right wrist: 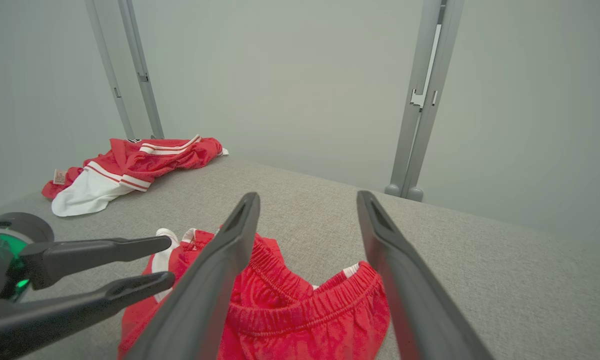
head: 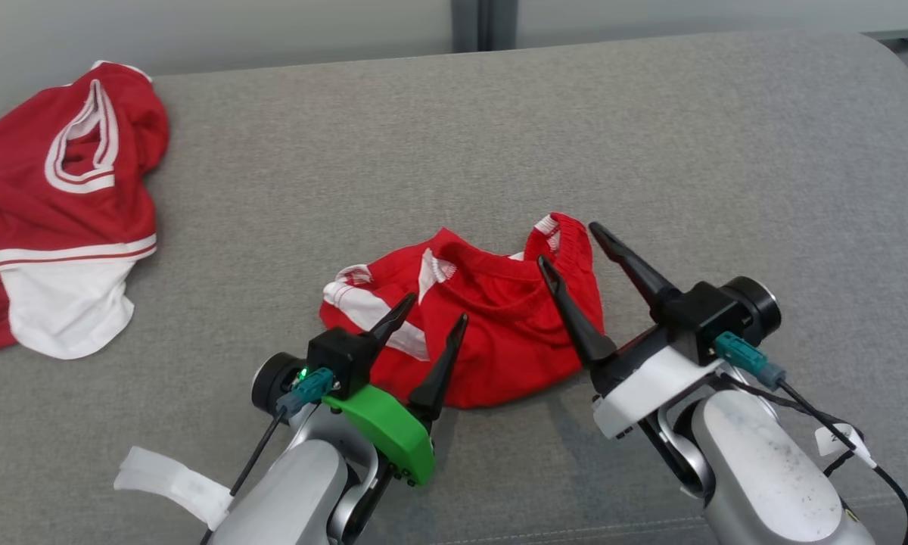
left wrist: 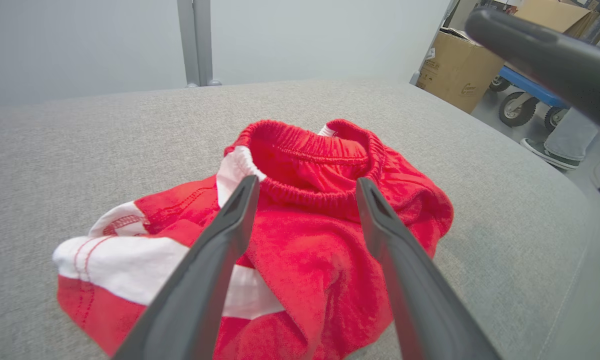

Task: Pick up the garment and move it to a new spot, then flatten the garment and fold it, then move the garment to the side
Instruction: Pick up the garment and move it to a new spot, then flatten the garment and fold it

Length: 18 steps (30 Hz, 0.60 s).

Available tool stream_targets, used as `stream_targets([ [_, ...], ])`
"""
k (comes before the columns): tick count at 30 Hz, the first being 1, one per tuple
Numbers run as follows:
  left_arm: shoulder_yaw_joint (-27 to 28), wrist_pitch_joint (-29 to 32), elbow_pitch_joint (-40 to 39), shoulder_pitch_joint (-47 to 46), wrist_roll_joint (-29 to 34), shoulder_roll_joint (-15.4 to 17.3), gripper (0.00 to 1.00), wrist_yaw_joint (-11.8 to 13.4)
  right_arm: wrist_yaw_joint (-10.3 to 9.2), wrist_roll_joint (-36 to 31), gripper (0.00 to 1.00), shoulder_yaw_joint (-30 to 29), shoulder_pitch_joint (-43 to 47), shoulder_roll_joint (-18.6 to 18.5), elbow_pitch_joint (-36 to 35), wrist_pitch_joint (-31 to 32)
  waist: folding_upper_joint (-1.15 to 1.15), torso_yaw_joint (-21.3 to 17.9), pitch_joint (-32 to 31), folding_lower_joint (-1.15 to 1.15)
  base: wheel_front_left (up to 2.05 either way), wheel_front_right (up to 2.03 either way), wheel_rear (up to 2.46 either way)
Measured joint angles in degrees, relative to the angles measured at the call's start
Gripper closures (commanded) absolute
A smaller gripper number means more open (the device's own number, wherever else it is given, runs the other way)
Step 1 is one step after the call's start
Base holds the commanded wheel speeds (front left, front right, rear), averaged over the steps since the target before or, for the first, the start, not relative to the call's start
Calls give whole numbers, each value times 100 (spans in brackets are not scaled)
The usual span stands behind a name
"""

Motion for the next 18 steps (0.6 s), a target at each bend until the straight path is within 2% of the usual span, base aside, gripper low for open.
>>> stream_targets([
  [7,278,-30,-260,304,-35,47,0,237,108,74,0,392,-65,3,577,549,0,689,-163,0,0,0,0],
  [18,283,-31,-531,575,-78,23,0,258,129,264,0,208,-367,-189,1279,1116,0,1550,-225,0,0,0,0],
])
